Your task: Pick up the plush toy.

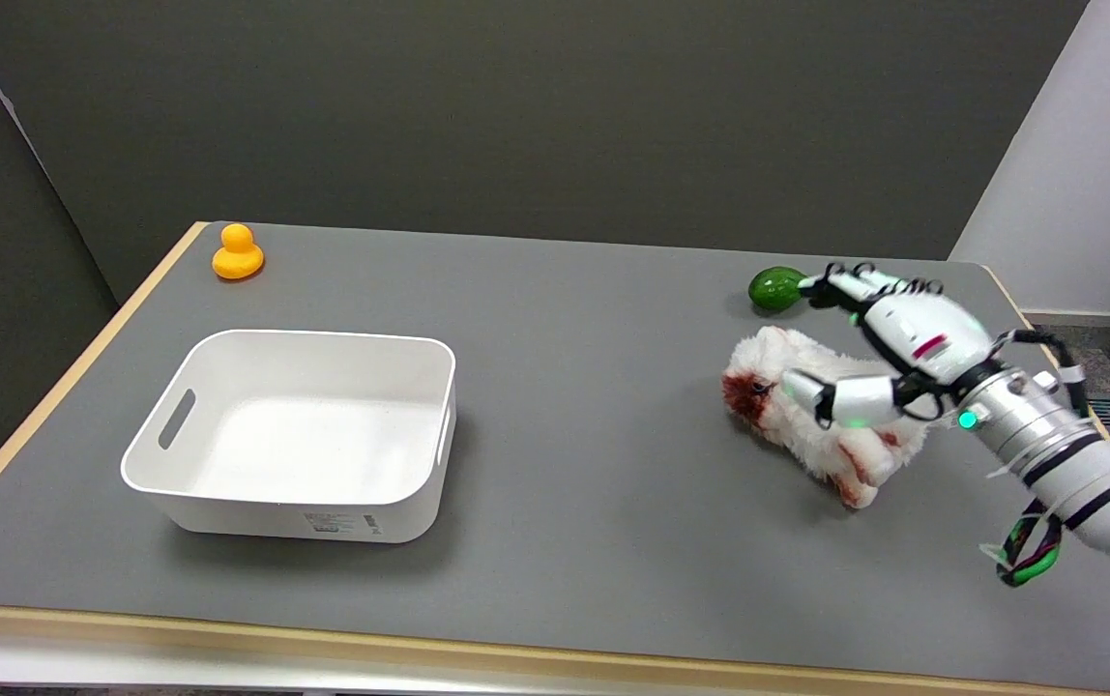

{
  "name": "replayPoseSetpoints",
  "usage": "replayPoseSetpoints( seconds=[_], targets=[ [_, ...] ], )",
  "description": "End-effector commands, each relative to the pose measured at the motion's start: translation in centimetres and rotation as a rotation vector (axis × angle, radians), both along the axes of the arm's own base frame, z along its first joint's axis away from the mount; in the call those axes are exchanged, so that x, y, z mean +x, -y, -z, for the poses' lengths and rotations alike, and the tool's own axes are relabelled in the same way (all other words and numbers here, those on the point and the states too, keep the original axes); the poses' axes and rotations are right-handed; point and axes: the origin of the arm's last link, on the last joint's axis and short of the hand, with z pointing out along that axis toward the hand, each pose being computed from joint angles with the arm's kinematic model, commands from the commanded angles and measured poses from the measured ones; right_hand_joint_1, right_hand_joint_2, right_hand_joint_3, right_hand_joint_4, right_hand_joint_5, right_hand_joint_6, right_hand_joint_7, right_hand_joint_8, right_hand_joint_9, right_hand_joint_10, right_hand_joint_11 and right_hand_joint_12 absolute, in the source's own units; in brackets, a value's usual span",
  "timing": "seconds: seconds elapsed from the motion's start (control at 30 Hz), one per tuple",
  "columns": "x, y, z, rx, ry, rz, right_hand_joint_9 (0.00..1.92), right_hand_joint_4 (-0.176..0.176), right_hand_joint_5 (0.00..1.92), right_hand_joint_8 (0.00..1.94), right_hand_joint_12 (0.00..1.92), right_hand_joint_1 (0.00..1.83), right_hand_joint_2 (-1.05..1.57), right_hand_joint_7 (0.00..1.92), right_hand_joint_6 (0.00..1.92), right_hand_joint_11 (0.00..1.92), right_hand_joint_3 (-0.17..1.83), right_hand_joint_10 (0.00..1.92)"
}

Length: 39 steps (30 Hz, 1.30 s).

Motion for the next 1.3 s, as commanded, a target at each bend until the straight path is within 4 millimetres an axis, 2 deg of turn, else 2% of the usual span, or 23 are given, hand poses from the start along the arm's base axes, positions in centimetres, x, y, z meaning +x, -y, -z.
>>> replayPoseSetpoints(
  seconds=[0.03, 0.1, 0.2, 0.33, 0.53, 0.73, 0.83, 0.9, 0.97, 1.03, 1.07, 1.13, 1.2, 1.3],
  targets=[
    [-5.6, 1.7, -0.7, -0.075, -0.016, 0.267, 0.00, -0.146, 0.11, 0.29, 1.22, 0.39, 0.56, 0.06, 0.41, 0.01, 0.83, 0.54],
    [-5.6, 2.1, -1.3, -0.092, -0.008, 0.266, 0.00, -0.154, 0.07, 0.23, 1.10, 0.38, 0.53, 0.03, 0.40, 0.00, 0.87, 0.40],
    [-5.7, 2.7, -1.6, -0.101, 0.009, 0.272, 0.00, -0.158, 0.05, 0.17, 1.04, 0.40, 0.53, 0.01, 0.36, 0.00, 0.87, 0.28],
    [-6.0, 3.2, -1.6, -0.101, 0.014, 0.299, 0.00, -0.154, 0.04, 0.17, 1.01, 0.41, 0.53, 0.00, 0.34, 0.00, 0.86, 0.26],
    [-7.1, 3.1, -2.7, -0.136, 0.049, 0.335, 0.00, -0.152, 0.03, 0.17, 0.99, 0.41, 0.53, 0.01, 0.34, 0.00, 0.86, 0.25],
    [-7.9, 2.6, -2.0, -0.126, 0.070, 0.350, 0.00, -0.155, 0.03, 0.19, 0.99, 0.42, 0.53, 0.01, 0.34, 0.00, 0.87, 0.29],
    [-7.6, 2.4, -1.4, -0.113, 0.075, 0.308, 0.01, -0.161, 0.05, 0.25, 1.03, 0.46, 0.54, 0.05, 0.36, 0.01, 0.88, 0.40],
    [-7.4, 2.3, -0.9, -0.099, 0.074, 0.252, 0.18, -0.174, 0.17, 0.44, 1.35, 0.63, 0.63, 0.30, 0.44, 0.13, 0.85, 0.89],
    [-6.9, 2.1, -0.2, -0.079, 0.060, 0.165, 0.48, -0.169, 0.37, 0.78, 1.70, 0.83, 0.70, 0.60, 0.76, 0.49, 0.90, 1.18],
    [-6.2, 1.8, 0.3, -0.064, 0.056, 0.048, 0.70, -0.147, 0.59, 1.00, 1.80, 0.99, 1.11, 0.79, 1.47, 0.64, 0.40, 1.28],
    [-6.1, 1.8, 0.5, -0.059, 0.062, 0.032, 0.76, -0.153, 0.61, 1.10, 1.84, 1.07, 1.15, 0.84, 1.52, 0.67, 0.30, 1.30],
    [-5.3, 2.0, 0.9, -0.036, 0.056, 0.000, 0.87, -0.176, 0.60, 1.32, 1.92, 1.21, 1.12, 0.91, 1.42, 0.68, 0.24, 1.35],
    [-4.7, 2.3, 1.4, -0.017, 0.055, -0.023, 0.87, -0.176, 0.60, 1.36, 1.92, 1.21, 1.13, 0.90, 1.40, 0.66, 0.23, 1.37],
    [-3.5, 2.9, 2.3, 0.017, 0.061, -0.070, 0.89, -0.176, 0.61, 1.43, 1.92, 1.21, 1.10, 0.89, 1.38, 0.72, 0.31, 1.47]
  ],
)
